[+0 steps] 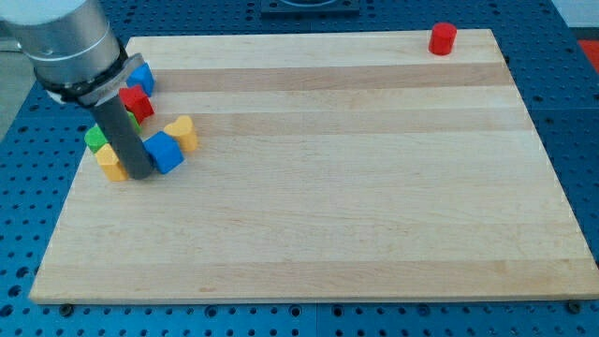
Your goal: Push yellow hexagon into green circle
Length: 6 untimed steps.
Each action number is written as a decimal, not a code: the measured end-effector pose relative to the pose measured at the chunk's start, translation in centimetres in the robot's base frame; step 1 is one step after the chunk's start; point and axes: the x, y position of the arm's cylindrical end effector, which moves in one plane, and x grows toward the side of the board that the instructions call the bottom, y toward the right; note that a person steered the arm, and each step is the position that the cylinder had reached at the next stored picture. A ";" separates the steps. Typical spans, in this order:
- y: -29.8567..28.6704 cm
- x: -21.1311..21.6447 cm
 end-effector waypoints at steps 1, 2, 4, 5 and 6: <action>3.3 2.1; -2.0 5.2; -5.8 -1.8; -3.1 -1.8; -8.6 -1.3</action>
